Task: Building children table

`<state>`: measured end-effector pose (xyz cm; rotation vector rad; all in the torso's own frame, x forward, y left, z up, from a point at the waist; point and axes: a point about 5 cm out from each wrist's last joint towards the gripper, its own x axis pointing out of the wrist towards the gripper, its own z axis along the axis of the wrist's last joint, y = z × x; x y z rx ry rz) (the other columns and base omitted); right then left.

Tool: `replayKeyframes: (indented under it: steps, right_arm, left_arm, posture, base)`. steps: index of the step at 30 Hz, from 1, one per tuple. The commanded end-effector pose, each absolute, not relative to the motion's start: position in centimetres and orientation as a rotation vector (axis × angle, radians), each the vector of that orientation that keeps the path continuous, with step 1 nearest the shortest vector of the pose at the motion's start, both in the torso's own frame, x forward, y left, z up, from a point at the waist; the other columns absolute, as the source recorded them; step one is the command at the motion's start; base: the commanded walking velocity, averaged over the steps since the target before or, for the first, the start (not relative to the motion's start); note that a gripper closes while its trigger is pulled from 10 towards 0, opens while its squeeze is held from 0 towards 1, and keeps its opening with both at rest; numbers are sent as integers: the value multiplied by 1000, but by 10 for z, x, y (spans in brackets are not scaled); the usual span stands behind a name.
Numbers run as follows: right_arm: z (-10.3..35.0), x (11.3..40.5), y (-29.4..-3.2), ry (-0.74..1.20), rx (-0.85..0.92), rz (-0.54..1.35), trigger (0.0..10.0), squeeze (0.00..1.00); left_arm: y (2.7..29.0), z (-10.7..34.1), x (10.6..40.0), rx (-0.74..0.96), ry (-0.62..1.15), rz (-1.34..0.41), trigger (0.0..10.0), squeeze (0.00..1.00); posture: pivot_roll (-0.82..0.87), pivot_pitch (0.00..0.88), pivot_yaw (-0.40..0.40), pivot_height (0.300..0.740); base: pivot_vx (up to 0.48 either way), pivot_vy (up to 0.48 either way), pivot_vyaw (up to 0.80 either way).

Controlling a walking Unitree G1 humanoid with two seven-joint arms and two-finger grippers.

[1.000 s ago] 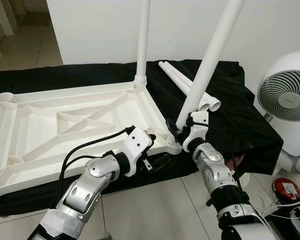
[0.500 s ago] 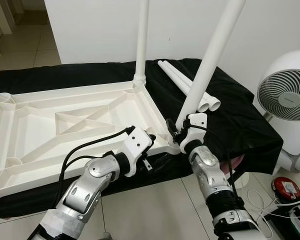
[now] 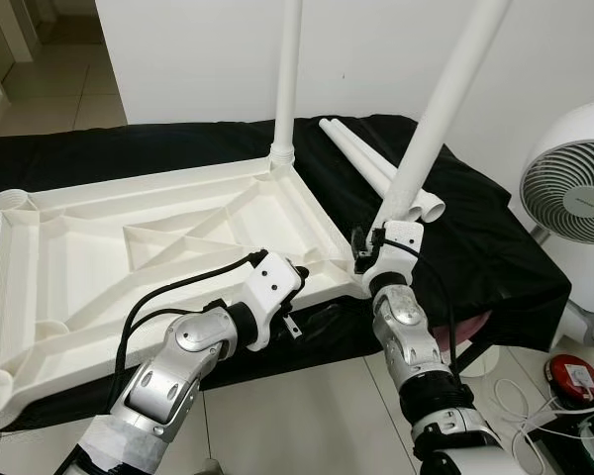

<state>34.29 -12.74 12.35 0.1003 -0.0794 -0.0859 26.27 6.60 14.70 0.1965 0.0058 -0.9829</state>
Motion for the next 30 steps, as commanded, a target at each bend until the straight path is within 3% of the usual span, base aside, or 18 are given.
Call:
replayKeyframes:
  steps: [1, 7, 20, 21, 22, 30]
  right_arm:
    - [105, 339, -140, 10, 111, -173, 10000, 0]
    - [107, 343, -139, 4, 130, -313, 10000, 0]
    - [120, 348, -128, -78, 122, -238, 10000, 0]
    - [123, 348, -128, -108, 134, -221, 10000, 420]
    - [126, 348, -128, -131, 133, -212, 10000, 1000]
    - [144, 349, -135, -250, 110, -160, 10000, 1000]
  left_arm:
    - [67, 147, 261, 197, 11, -993, 10000, 0]
    - [66, 148, 261, 199, 10, -1001, 10000, 0]
    - [65, 148, 260, 195, 11, -999, 10000, 0]
    - [65, 148, 260, 194, 12, -997, 10000, 0]
    - [65, 148, 260, 191, 12, -995, 10000, 0]
    - [62, 148, 260, 182, 10, -996, 10000, 0]
  posture:
    - [37, 10, -39, 740]
    - [39, 7, -37, 740]
    - [41, 22, -47, 740]
    - [40, 24, -49, 740]
    - [40, 24, -49, 740]
    - [30, 20, -51, 740]
  base:
    - [0, 0, 0]
    - [0, 0, 0]
    - [0, 0, 0]
    - [0, 0, 0]
    - [0, 0, 0]
    - [0, 0, 0]
